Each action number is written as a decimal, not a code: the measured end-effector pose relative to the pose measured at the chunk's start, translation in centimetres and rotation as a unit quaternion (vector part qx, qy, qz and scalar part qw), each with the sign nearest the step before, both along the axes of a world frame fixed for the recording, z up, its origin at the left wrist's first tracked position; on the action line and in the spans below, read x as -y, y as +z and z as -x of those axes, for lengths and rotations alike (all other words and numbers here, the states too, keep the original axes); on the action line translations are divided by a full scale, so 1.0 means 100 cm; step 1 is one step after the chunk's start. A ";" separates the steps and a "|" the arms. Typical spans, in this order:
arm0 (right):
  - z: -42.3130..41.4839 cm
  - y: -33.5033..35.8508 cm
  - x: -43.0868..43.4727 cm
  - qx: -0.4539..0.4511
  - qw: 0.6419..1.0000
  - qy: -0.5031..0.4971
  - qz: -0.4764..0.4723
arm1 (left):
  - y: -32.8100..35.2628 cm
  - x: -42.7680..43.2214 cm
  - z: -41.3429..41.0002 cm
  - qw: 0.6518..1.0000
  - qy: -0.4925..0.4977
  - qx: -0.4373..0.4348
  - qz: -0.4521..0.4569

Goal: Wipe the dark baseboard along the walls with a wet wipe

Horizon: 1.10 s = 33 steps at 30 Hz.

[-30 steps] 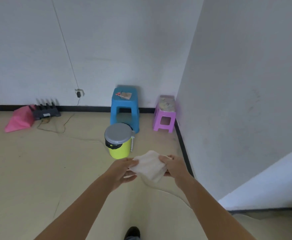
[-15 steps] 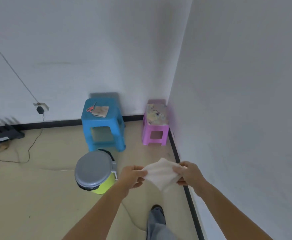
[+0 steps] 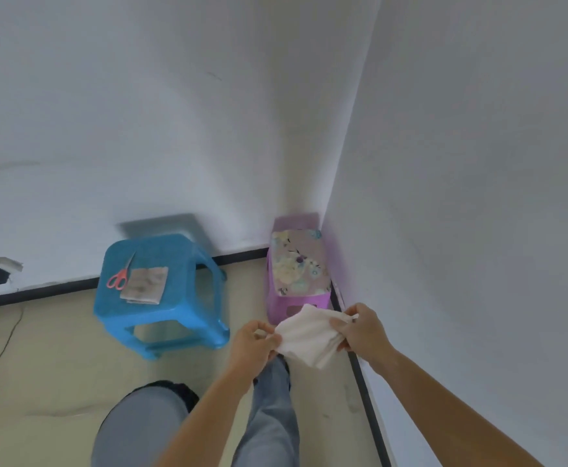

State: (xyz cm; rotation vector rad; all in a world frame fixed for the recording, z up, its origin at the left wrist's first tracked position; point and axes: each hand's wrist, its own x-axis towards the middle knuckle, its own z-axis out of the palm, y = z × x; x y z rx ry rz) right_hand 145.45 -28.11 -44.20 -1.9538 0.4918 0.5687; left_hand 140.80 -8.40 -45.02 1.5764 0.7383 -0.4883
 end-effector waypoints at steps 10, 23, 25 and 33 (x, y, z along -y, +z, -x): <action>-0.208 -0.126 -0.027 -0.090 0.990 -0.103 0.041 | -0.135 -0.004 -0.220 0.996 -0.025 -0.068 -0.049; -0.310 -0.340 -0.023 -0.014 0.984 0.073 0.159 | -0.326 0.016 -0.310 0.956 -0.217 -0.048 -0.193; -0.307 -0.363 -0.024 -0.049 0.975 0.142 0.165 | -0.347 0.018 -0.304 0.927 -0.302 -0.068 -0.210; -0.298 -0.344 -0.024 -0.095 0.958 0.203 0.178 | -0.320 0.003 -0.304 0.874 -0.405 -0.117 -0.240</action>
